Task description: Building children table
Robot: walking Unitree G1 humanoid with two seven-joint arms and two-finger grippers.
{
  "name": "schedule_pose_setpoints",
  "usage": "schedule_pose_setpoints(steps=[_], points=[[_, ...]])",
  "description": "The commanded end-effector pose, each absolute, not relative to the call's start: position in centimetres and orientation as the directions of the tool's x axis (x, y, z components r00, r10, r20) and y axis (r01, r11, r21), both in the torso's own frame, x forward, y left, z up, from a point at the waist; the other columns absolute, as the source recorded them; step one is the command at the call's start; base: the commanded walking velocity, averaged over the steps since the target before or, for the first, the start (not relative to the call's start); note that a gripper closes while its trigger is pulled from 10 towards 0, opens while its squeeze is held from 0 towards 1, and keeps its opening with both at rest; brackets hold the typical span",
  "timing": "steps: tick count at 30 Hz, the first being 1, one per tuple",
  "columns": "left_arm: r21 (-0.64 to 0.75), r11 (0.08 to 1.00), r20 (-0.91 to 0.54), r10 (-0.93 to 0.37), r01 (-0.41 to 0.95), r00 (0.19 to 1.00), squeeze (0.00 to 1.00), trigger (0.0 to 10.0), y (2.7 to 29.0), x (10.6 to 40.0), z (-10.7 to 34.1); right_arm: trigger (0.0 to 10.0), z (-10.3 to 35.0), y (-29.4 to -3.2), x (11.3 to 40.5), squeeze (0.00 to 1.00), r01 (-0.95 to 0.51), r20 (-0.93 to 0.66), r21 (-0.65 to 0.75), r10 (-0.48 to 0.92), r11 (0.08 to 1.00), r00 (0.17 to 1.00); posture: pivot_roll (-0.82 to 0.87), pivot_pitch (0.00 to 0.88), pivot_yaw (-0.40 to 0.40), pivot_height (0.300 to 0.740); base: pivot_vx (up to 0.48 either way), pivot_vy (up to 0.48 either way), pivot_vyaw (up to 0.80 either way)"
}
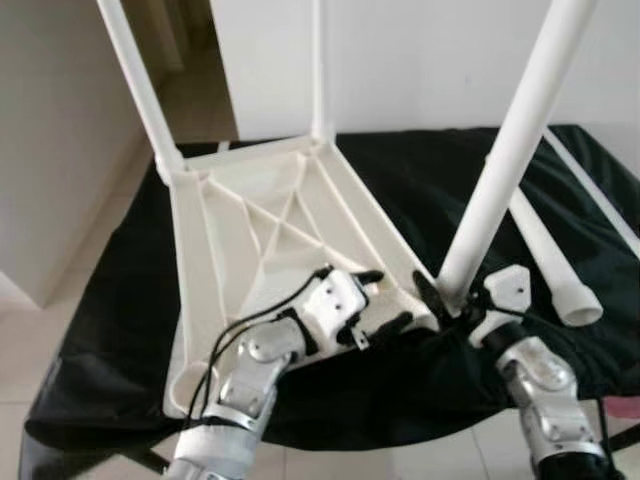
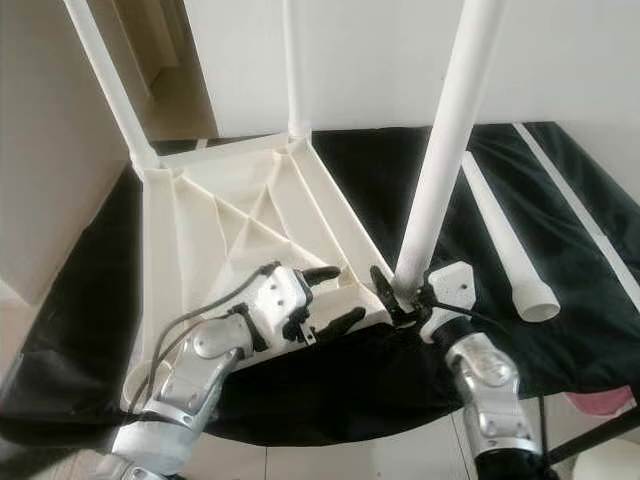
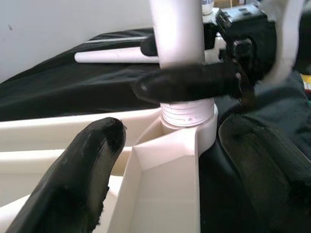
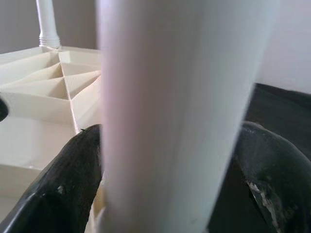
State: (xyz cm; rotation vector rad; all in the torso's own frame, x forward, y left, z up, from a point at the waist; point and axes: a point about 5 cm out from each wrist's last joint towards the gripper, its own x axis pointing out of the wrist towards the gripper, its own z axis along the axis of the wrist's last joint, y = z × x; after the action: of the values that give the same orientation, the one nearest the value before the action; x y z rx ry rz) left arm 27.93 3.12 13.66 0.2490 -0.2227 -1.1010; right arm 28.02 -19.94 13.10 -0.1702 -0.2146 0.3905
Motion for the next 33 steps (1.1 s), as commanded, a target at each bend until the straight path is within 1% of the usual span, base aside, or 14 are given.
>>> schedule_pose_setpoints(steps=[1, 3, 6, 11, 14, 21, 22, 23, 33], points=[[0.308, 0.47, 0.053, -0.876, 0.827, 0.478, 0.0, 10.0, 3.1, 27.9, 13.5, 10.0, 12.9, -20.1, 28.0, 0.0, -0.367, 0.162, -0.214, 0.404, 0.905, 0.9, -0.06, 0.009, 0.032, 0.74, 0.0, 0.0, 0.0], [0.313, 0.463, 0.052, -0.88, 0.829, 0.472, 0.0, 10.0, 3.0, 27.8, 13.5, 10.0, 12.9, -20.1, 28.0, 0.0, -0.378, 0.156, -0.226, 0.416, 0.898, 0.896, -0.06, 0.008, 0.033, 0.74, 0.0, 0.0, 0.0], [0.324, 0.459, 0.067, -0.883, 0.828, 0.464, 0.0, 10.0, 2.8, 27.8, 14.0, 10.0, 13.2, -20.1, 28.3, 0.0, -0.429, 0.128, -0.26, 0.471, 0.865, 0.873, -0.06, 0.006, 0.034, 0.74, 0.0, 0.0, 0.0], [0.328, 0.456, 0.065, -0.885, 0.828, 0.461, 0.0, 10.0, 2.7, 27.8, 14.1, 10.0, 13.2, -19.9, 28.4, 0.0, -0.458, 0.111, -0.265, 0.499, 0.848, 0.859, -0.06, 0.001, 0.035, 0.74, 0.0, 0.0, 0.0], [0.341, 0.446, 0.067, -0.889, 0.827, 0.452, 0.0, 10.0, 2.6, 27.8, 14.4, 10.0, 13.4, -19.7, 28.8, 0.0, -0.495, 0.091, -0.303, 0.541, 0.815, 0.836, -0.06, 0.0, 0.035, 0.74, 0.0, 0.0, 0.0], [0.346, 0.445, 0.07, -0.89, 0.826, 0.45, 0.0, 10.0, 2.4, 27.9, 14.5, 10.0, 13.7, -19.8, 29.2, 0.0, -0.497, 0.087, -0.314, 0.546, 0.809, 0.833, -0.07, 0.0, 0.034, 0.74, 0.0, 0.0, 0.0], [0.348, 0.444, 0.071, -0.891, 0.826, 0.449, 0.0, 10.0, 2.4, 27.9, 14.6, 9.1, 13.6, -19.9, 29.2, 0.0, -0.501, 0.084, -0.314, 0.549, 0.807, 0.832, -0.07, 0.0, 0.033, 0.74, 0.0, 0.0, 0.0], [0.35, 0.444, 0.071, -0.891, 0.825, 0.449, 0.0, 10.0, 2.4, 27.9, 14.6, 0.0, 13.5, -20.0, 29.2, 0.0, -0.501, 0.082, -0.312, 0.548, 0.807, 0.833, -0.07, 0.0, 0.032, 0.74, 0.0, 0.0, 0.0], [0.36, 0.445, 0.073, -0.89, 0.82, 0.451, 0.0, 10.0, 2.3, 27.9, 14.7, 0.0, 12.5, -20.2, 28.9, 0.0, -0.512, 0.045, -0.285, 0.545, 0.811, 0.837, -0.07, 0.0, 0.033, 0.74, 0.0, 0.0, 0.0]])
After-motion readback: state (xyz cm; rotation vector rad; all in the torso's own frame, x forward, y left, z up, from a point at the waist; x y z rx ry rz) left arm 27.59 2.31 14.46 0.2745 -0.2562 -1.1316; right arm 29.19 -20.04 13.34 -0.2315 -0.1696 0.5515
